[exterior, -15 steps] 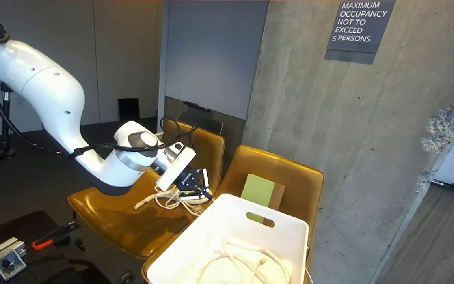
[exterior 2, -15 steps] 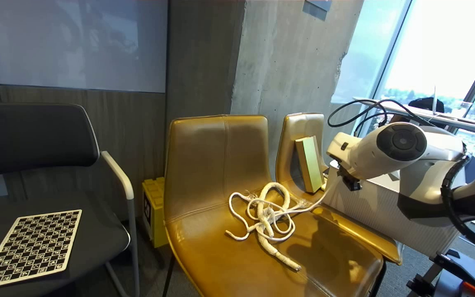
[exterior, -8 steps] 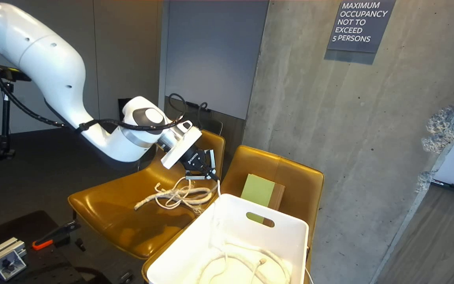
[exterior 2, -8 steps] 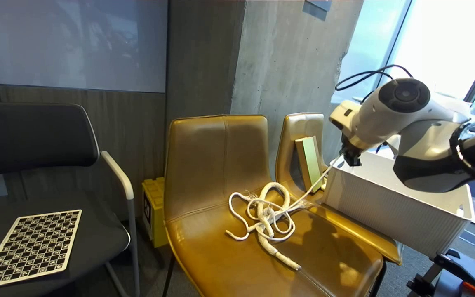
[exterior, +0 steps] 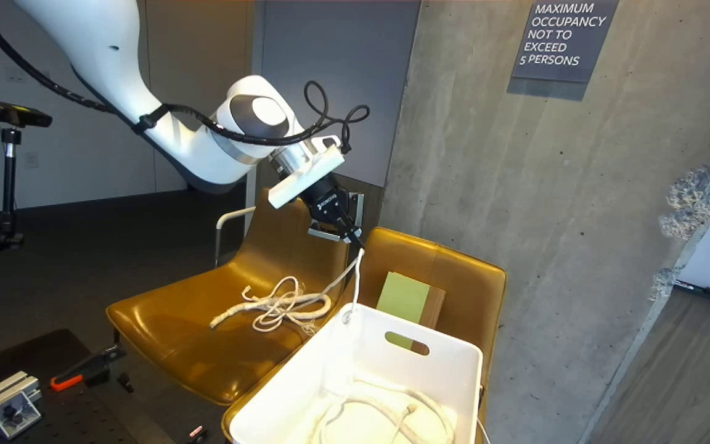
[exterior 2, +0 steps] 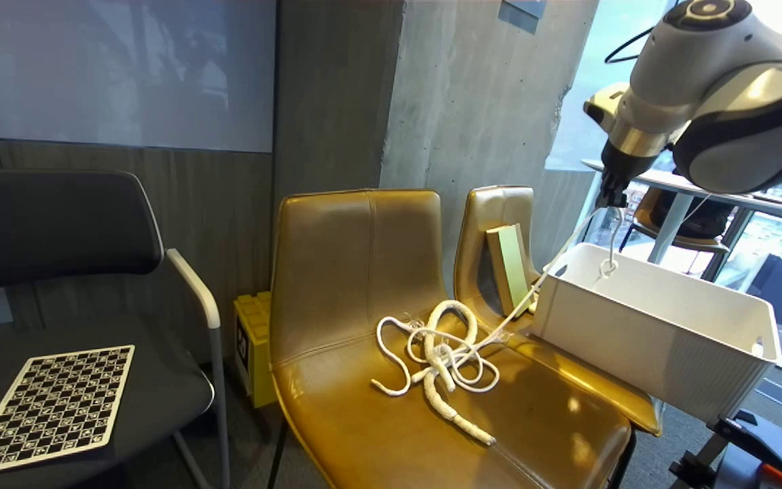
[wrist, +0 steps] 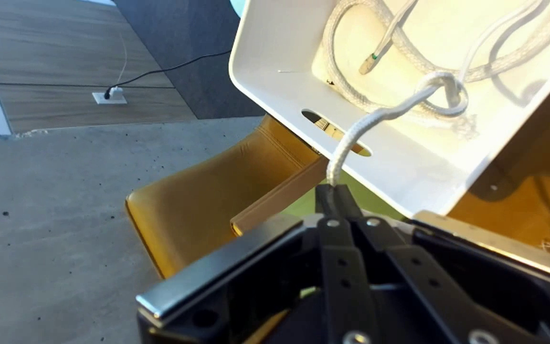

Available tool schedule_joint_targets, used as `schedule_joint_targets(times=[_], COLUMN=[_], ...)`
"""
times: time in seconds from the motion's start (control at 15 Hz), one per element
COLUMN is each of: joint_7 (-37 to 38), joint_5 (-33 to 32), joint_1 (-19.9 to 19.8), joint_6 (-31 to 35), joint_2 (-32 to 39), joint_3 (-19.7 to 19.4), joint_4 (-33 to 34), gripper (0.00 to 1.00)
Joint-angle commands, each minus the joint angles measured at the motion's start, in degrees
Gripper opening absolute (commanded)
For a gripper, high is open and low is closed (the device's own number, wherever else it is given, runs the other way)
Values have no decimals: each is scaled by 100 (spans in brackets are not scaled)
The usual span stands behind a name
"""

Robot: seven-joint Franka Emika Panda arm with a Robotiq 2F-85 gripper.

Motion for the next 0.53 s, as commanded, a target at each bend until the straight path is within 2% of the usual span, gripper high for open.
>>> schedule_joint_targets(times=[0.0, 0.2, 0.47], joint_7=[169, 314, 239], joint_5=[-361, -403, 13], joint_1=[-444, -1096, -2650], joint_6=[-1056, -1746, -2534], joint_2=[-1413, -2195, -2824], joint_3=[438, 1132, 2730], joint_4=[442, 815, 1406], gripper=[0, 0, 0])
